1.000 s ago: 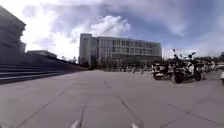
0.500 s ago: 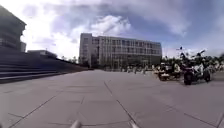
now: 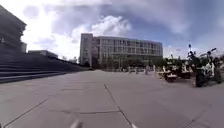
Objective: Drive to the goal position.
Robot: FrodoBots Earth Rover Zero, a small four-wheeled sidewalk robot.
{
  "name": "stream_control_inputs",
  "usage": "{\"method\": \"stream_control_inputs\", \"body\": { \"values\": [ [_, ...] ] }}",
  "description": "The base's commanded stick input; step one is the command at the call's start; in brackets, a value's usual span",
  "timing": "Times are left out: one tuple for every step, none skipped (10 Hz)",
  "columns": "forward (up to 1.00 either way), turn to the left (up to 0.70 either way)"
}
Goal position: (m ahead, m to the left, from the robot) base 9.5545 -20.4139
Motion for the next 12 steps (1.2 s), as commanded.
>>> {"method": "stream_control_inputs", "body": {
  "values": [
    [1.00, 0.00],
    [1.00, -0.13],
    [1.00, -0.31],
    [1.00, -0.31],
    [1.00, -0.31],
    [1.00, -0.31],
    [1.00, -0.31],
    [1.00, -0.31],
    [1.00, -0.31],
    [1.00, -0.31],
    [1.00, -0.31],
    [1.00, -0.31]
  ]
}}
